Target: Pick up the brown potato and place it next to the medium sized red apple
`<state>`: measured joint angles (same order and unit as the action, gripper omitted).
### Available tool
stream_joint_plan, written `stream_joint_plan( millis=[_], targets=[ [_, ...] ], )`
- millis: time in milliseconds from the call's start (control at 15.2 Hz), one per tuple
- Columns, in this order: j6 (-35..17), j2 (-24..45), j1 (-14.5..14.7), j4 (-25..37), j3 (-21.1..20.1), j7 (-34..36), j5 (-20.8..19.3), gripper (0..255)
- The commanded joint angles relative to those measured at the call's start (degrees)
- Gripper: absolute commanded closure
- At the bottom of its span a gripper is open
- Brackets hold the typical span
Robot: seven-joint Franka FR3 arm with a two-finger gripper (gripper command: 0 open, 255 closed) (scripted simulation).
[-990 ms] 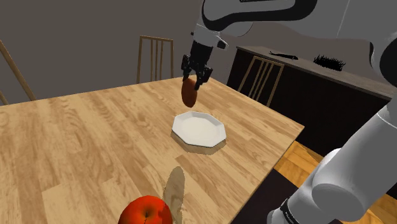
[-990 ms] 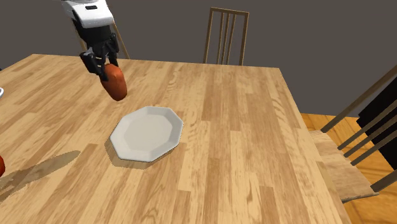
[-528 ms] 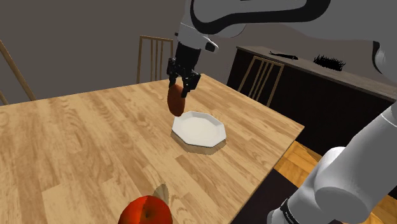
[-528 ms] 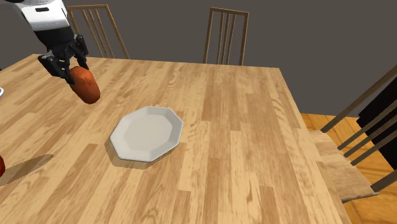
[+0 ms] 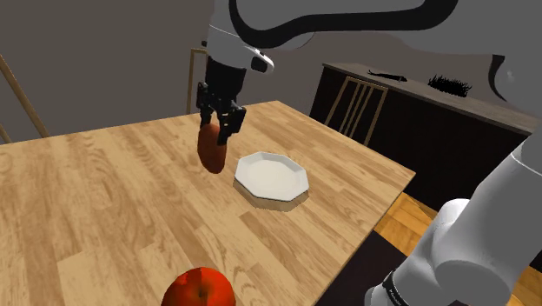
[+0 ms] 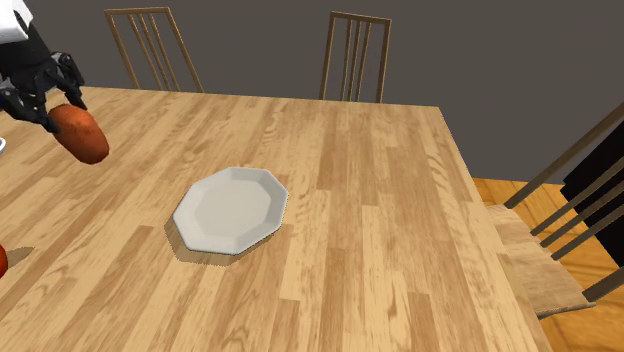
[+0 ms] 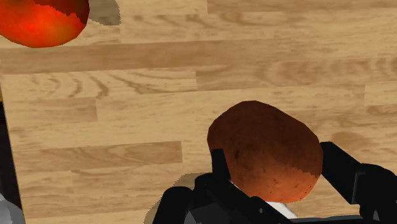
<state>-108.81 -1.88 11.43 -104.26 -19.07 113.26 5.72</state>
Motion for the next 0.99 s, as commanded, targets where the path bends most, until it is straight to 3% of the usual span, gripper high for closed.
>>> stream_joint_plan(
  millis=[0,660,924],
  targets=[
    [-0.59,0.25,1.36,-0.08,-1.48,2.99,-0.37,255],
    [0.37,9.47,9.02,10.12,-8.08,18.47,-6.46,255],
    [-2.70,9.49,9.00,7.07,-7.98,18.38,-6.45,255]
  ],
)
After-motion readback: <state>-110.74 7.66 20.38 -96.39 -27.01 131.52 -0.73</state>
